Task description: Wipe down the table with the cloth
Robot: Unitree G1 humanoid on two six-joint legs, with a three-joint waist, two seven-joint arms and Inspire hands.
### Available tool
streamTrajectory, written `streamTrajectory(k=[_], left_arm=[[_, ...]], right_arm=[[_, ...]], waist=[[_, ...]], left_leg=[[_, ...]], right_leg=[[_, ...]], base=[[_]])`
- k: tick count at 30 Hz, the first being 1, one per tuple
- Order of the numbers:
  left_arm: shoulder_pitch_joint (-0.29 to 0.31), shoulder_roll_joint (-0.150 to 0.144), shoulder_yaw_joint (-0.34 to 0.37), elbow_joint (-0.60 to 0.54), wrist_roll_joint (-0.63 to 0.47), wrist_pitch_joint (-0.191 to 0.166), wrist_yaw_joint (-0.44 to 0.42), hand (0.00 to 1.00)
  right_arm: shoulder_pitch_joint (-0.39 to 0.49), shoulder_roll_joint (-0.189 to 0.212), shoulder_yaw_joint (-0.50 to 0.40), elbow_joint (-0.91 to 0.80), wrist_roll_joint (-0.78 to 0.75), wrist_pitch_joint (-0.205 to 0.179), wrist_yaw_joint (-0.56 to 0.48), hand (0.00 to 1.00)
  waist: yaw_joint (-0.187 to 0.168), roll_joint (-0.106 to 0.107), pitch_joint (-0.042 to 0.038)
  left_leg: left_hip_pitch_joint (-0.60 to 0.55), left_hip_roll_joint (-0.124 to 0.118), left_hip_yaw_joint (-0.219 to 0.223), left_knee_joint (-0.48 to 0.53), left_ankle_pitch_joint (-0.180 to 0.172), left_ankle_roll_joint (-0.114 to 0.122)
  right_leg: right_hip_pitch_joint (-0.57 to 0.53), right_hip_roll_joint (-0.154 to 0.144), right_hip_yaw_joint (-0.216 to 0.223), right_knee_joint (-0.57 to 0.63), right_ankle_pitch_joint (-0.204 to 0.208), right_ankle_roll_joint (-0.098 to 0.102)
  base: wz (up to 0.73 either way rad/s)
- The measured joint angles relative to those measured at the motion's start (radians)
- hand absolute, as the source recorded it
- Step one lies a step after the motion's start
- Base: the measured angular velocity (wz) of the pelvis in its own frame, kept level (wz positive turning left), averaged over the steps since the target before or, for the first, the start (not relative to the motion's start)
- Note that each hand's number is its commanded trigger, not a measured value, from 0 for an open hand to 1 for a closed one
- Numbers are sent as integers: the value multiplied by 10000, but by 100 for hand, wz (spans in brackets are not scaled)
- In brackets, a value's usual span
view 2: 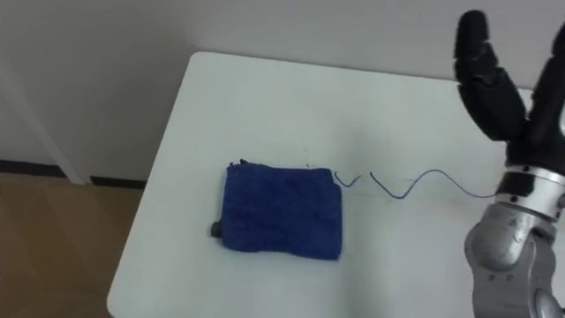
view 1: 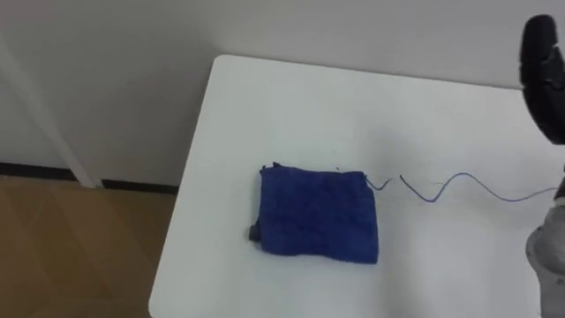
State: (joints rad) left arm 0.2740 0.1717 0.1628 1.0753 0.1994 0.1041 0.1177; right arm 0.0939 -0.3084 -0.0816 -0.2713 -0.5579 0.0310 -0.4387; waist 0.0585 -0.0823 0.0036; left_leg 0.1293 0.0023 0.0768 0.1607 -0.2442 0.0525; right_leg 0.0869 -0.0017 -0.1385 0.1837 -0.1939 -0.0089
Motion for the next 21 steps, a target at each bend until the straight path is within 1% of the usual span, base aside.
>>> streamTrajectory(k=[1,2,3,6,7,9,10,13,14,17,18,20,21], left_arm=[[-10,0,-117,2,0,0,-12,0],[-30,-5,-306,14,3,-3,-27,0],[-85,-9,-482,16,4,-7,-24,0],[-270,-21,-741,27,5,-17,-28,0],[-291,-16,-802,35,3,-20,-31,0],[-368,20,-1032,58,13,-96,-149,0],[-397,39,-1089,64,12,-126,-173,0],[-653,49,-1102,303,5,-326,-215,0],[-750,49,-1104,470,5,-421,-215,0],[-819,62,-1113,519,-5,-481,-217,0],[-830,65,-1148,551,-4,-482,-221,0],[-863,96,-1342,603,-2,-519,-236,0],[-870,122,-1412,671,-2,-622,-270,0]], right_arm=[[-1,-1,185,-63,-43,-3,91,0],[-9,0,486,-96,-89,-90,295,0],[-43,4,806,-115,-77,-94,505,0],[-42,38,1370,-178,-158,-144,1146,0],[-42,38,1444,-193,-201,-143,1289,0],[-35,-4,1841,-448,-539,-137,1790,0],[-33,-22,1953,-524,-688,-140,1910,0],[-34,-44,2516,-708,-1101,-237,2498,0],[-34,-45,2678,-708,-1163,-312,2761,0],[-34,-44,2995,-707,-1156,-448,3160,0],[-34,-43,3051,-707,-1142,-538,3323,0],[-33,-45,3135,-700,-1139,-596,3514,0],[-29,-46,3274,-683,-1142,-615,3638,0]], waist=[[12,26,-16],[80,91,-52],[121,165,-80],[107,270,-57],[115,261,-62],[158,308,-49],[162,305,-48],[261,207,-66],[286,199,-65],[315,82,-88],[314,51,-81],[333,39,-79],[333,39,-79]], left_leg=[[0,0,-5,0,0,0],[15,-1,-10,0,0,0],[20,-3,-16,2,0,0],[-50,-5,-79,37,1,-1],[-55,-4,-79,38,2,-4],[-75,-1,-112,56,7,-12],[-87,4,-113,57,9,-15],[-138,19,-102,67,20,-34],[-148,18,-111,67,21,-35],[-164,10,-155,65,21,-35],[-176,3,-202,63,21,-35],[-209,0,-233,64,21,-34],[-210,-1,-232,65,21,-34]], right_leg=[[5,-1,-5,1,0,0],[19,-1,1,2,0,-1],[28,-2,-8,1,1,-1],[-12,-5,-26,8,7,-12],[-19,-7,-25,15,9,-15],[-30,-2,-23,18,14,-24],[-38,5,-21,16,19,-33],[-68,25,-28,11,35,-58],[-68,21,-54,7,35,-59],[-62,5,-136,0,38,-55],[-58,-5,-173,-9,41,-50],[-54,-14,-259,-42,72,-34],[-21,-13,-264,-118,93,-28]], base=[[0],[0],[0],[4],[0],[0],[0],[1],[5],[6],[7],[7],[0]])
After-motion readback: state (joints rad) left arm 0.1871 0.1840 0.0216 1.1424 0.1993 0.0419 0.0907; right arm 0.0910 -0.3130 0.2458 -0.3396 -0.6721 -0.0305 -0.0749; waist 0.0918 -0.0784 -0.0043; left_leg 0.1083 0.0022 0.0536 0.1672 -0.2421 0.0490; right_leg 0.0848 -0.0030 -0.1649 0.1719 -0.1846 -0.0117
